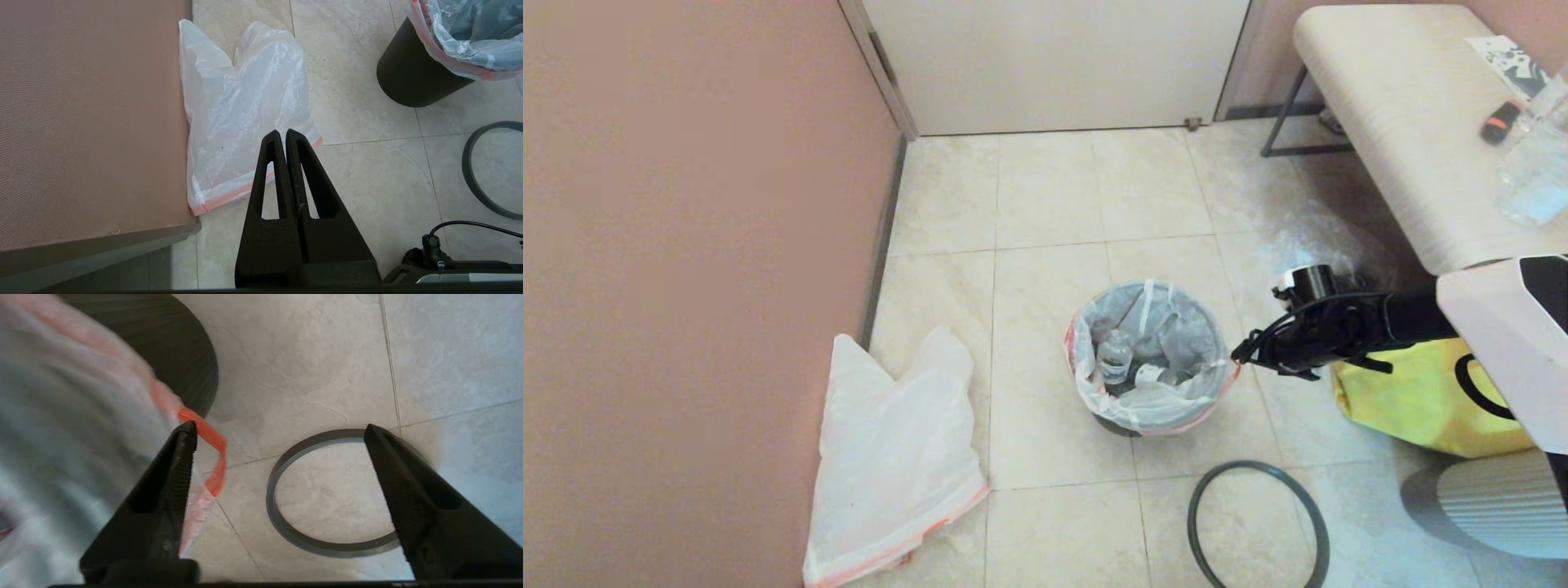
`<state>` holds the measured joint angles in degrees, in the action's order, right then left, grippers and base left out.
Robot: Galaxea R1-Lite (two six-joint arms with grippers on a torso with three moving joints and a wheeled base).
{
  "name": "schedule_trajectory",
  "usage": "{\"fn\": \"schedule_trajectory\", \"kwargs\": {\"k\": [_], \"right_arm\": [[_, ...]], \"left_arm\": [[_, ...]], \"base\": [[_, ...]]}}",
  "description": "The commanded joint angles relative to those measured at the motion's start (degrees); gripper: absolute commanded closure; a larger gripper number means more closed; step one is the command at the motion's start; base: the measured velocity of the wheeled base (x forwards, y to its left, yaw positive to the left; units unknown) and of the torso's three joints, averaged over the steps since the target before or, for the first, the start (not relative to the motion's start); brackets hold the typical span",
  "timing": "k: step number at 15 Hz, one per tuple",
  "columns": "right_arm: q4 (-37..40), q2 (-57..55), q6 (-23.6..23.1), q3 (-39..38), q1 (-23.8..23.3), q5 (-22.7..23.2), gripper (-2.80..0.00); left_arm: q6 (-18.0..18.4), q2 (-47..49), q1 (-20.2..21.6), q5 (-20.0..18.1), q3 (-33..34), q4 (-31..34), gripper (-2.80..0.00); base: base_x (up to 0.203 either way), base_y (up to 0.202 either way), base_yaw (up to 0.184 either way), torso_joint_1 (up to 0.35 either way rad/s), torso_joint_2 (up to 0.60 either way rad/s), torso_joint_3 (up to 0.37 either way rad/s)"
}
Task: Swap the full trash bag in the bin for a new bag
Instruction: Place the trash bag on the floor
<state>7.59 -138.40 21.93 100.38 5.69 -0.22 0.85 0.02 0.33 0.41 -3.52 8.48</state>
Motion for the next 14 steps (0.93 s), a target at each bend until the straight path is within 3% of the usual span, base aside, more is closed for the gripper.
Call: {"fn": "schedule_trajectory", "kwargs": {"k": [1,8,14], "right_arm": [[0.0,-2.0,0.1,0.5,0.1,0.0,-2.80],[0.1,-0.9,0.2,-1.9,0.0,-1.3,-2.80],[-0.2,-4.3,-1.0,0.4,0.1,-1.3,-2.80]], "left_arm": [[0.0,0.0,0.0,0.0,0.0,0.0,0.00],[0.0,0.0,0.0,0.0,0.0,0.0,0.00],[0.0,0.0,0.0,0.0,0.0,0.0,0.00]], "base": [[0.000,0.000,0.000,0.000,0.00,0.000],[0.000,0.000,0.000,0.000,0.00,0.000],[0.000,0.000,0.000,0.000,0.00,0.000]]}}
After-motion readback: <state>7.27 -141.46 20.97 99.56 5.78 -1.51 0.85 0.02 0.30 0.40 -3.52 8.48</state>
